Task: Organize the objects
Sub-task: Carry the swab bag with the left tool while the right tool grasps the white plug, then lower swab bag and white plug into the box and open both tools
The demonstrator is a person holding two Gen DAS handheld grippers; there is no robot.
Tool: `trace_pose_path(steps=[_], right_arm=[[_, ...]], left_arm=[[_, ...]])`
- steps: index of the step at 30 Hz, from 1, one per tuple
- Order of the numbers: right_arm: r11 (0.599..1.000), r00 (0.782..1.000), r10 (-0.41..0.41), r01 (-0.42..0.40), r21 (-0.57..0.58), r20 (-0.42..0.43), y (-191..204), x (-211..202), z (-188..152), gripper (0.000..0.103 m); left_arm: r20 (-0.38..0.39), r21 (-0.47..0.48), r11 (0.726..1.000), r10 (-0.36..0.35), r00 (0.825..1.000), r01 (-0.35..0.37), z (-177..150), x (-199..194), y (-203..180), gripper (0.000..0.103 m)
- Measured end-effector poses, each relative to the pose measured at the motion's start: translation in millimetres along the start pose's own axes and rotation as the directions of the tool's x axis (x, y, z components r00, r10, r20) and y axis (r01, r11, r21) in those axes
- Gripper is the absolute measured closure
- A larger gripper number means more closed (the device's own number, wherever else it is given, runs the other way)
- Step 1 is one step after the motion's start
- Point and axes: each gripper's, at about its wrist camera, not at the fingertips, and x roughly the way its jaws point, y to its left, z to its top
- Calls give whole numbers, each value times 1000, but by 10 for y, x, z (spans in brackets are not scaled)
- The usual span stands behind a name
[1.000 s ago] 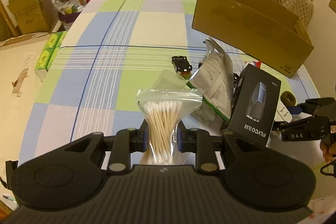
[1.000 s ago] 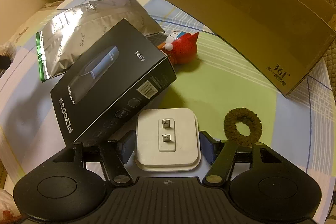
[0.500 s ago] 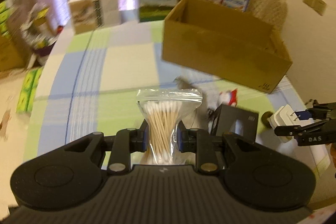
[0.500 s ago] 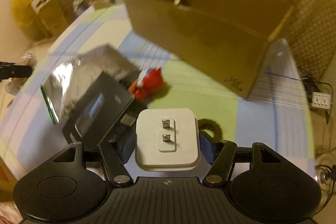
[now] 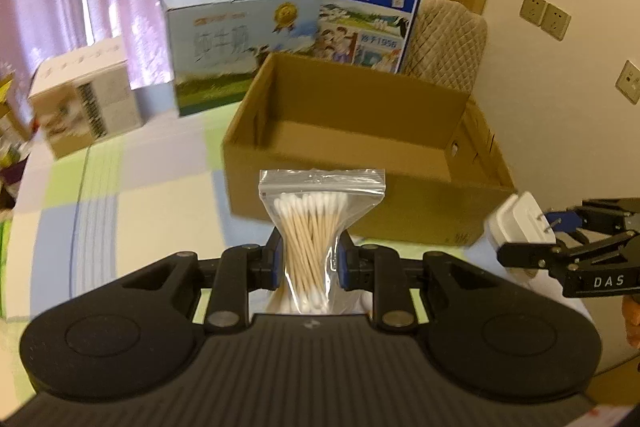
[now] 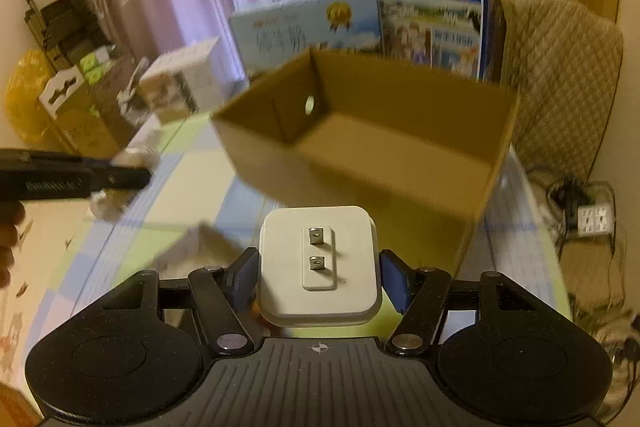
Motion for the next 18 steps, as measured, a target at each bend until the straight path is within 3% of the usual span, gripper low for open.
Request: trace_pose_path(steps=[9,18], right_arm=[[999,994,-52,51,17,91,-182,237,647,42],[989,992,-116,110,94,59,-511,723,962,42]], left_arm=[[33,41,999,-31,999,29,549,459,-140,82],[-17,41,999,-34,999,35,905,1094,-268,82]])
